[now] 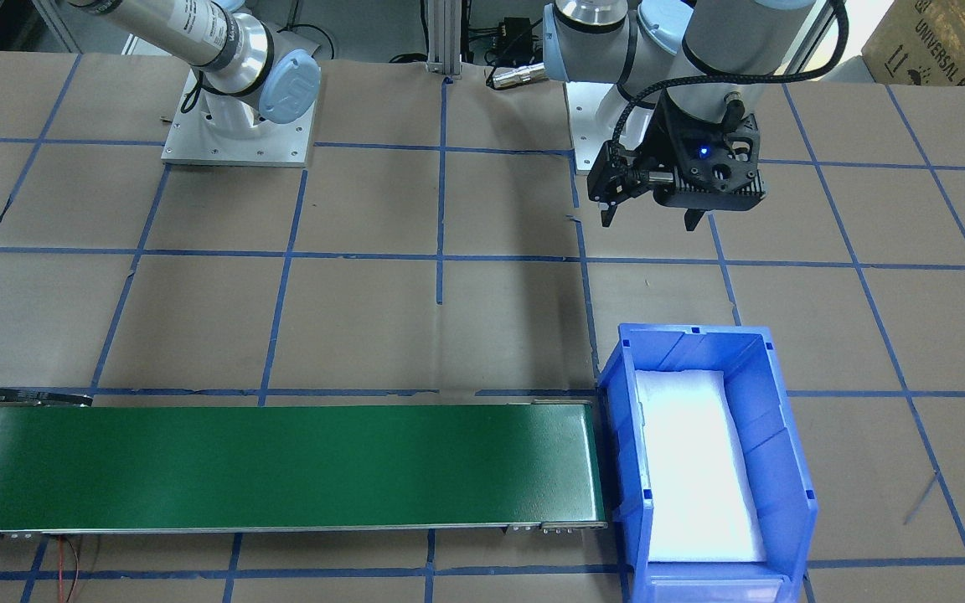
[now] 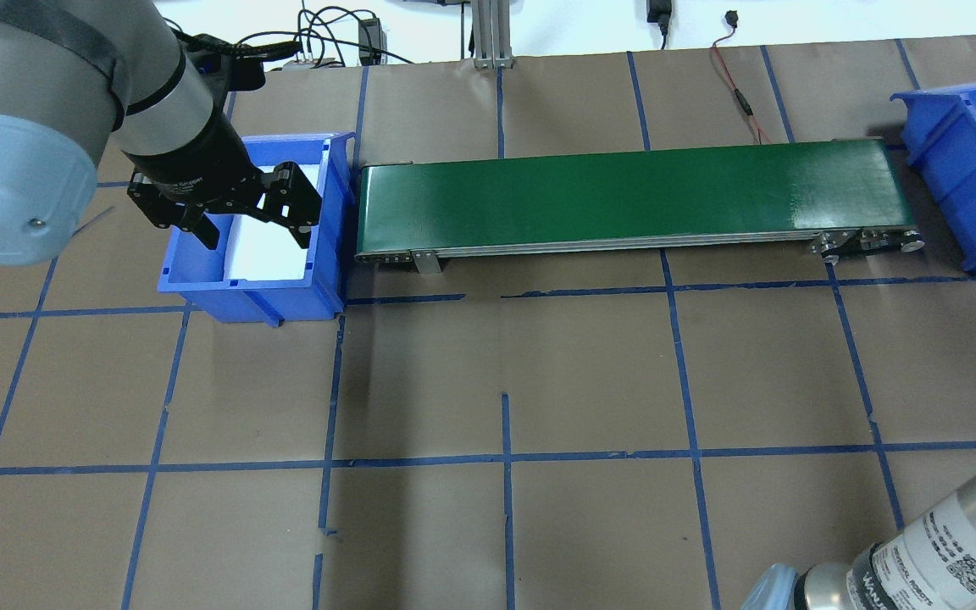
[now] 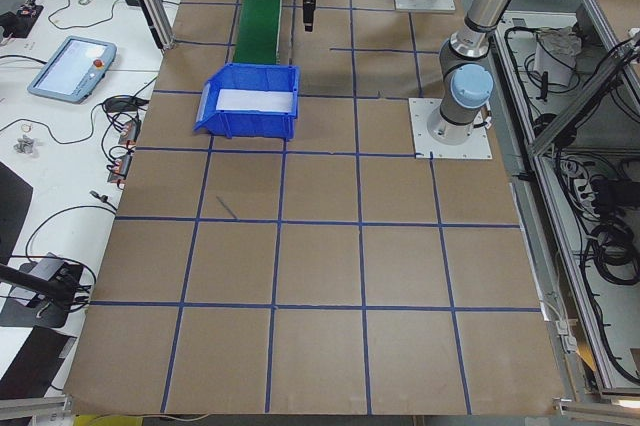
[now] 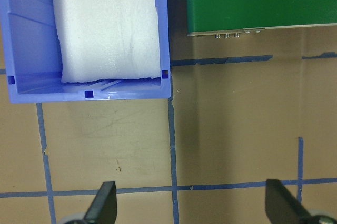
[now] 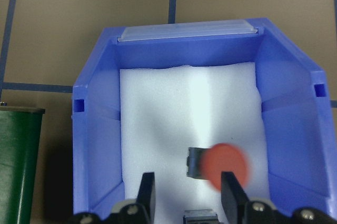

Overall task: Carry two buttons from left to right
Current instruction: 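Open the right gripper to drop the red button beside the yellow one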

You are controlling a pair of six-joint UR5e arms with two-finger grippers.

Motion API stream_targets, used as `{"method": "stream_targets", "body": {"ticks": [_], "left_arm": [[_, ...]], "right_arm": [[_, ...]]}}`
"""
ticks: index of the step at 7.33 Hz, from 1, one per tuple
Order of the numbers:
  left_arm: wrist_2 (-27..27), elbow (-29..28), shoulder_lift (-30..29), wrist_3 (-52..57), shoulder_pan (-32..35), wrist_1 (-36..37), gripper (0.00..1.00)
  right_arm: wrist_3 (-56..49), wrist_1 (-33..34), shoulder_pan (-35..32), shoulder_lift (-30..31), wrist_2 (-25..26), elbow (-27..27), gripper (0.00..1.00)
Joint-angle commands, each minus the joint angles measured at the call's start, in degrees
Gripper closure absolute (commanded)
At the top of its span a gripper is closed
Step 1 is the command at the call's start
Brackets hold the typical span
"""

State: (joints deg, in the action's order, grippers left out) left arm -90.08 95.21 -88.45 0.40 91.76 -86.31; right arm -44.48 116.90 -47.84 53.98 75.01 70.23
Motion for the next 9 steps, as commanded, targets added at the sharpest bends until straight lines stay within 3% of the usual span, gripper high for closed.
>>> {"method": "stream_targets", "body": {"ticks": [1,4,5,6,7,9], "left_arm": [[0.1,0.1,-0.1,-0.1,0.0,0.0,0.0],[0.0,0.1,-0.1,0.0,0.0,0.0,0.0],[0.1,0.1,-0.1,-0.1,0.0,0.0,0.0],[0.1,0.1,-0.1,-0.2,0.0,0.0,0.0],[0.2,0.1,-0.1,-0.2,0.1,0.0,0.0],[0.1,0.1,-0.1,-0.2,0.1,0.0,0.0]], "right_arm": [[-0.1,0.1,0.0,-1.0,-1.4,0.5,0.46],[0.0,0.1,0.0,3.3,0.0,2.7,0.38],[0.1,0.0,0.0,3.9,0.3,2.7,0.31],[0.4,-1.8,-0.1,7.5,2.9,3.6,0.13],[2.0,-9.1,-0.8,15.3,5.6,6.5,0.05],[8.9,-19.4,-6.0,27.5,10.6,10.9,0.0]]}}
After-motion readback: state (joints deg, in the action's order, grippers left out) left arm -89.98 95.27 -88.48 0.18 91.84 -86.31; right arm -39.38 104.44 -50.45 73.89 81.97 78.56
